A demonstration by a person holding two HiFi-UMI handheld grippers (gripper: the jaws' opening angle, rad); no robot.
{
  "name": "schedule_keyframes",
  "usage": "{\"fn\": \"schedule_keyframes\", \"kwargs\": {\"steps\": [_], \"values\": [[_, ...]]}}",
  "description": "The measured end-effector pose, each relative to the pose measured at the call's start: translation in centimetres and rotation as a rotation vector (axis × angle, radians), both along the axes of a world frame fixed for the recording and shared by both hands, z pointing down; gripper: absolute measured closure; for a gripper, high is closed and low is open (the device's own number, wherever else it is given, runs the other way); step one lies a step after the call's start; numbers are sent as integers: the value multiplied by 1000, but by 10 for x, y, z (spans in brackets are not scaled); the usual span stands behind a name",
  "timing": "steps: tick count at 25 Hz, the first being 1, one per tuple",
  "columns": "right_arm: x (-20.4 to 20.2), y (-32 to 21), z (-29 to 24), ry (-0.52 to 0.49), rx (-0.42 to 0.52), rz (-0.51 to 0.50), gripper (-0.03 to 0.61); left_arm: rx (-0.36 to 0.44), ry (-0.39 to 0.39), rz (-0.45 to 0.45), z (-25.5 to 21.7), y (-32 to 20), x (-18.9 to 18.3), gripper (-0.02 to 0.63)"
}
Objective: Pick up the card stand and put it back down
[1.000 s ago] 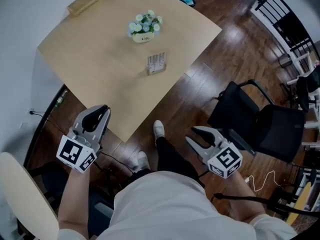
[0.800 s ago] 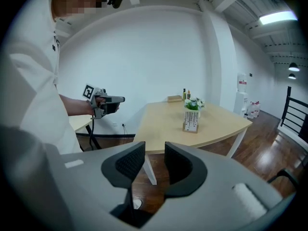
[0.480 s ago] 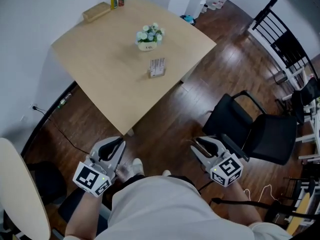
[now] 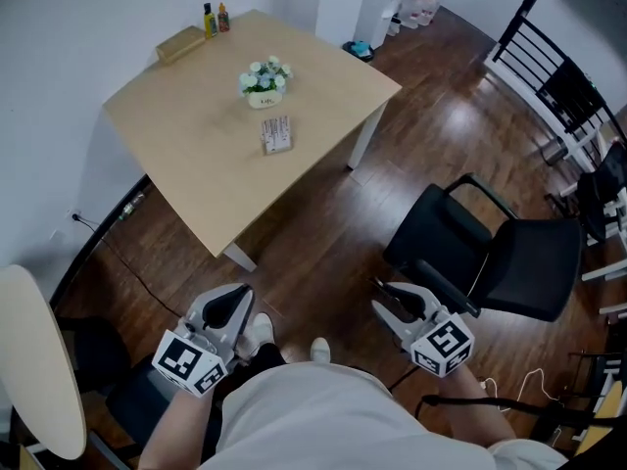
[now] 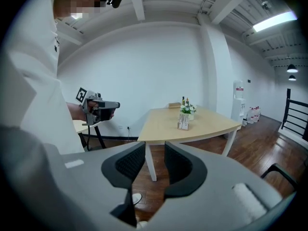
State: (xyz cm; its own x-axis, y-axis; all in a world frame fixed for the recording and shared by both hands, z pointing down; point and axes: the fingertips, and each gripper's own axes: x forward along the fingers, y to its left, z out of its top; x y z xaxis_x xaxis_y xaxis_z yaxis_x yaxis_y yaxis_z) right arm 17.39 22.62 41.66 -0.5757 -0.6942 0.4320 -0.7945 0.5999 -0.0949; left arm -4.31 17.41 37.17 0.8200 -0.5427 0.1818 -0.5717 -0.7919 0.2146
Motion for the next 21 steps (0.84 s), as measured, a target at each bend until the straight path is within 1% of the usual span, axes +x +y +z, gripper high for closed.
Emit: {"fn": "schedule_keyframes", "kwargs": {"steps": [3,8,11,17,21], "values": [[13,17,5,-19,0,-24,449,-3,-29,-6,2,25,19,601],[25,34,12,-39,-2,-67,449,-20,-44,-11,5,53,42,612],[31,41,11,-40,11,-87,449,-8,-64,-3,4,66,54,612],[45,53,7,-40,35,-89,449,-7,-56,3,-1,79,70,612],[52,58,5,-39,44,-89,451,-3,-86,-12,-2,81,75,613]]}}
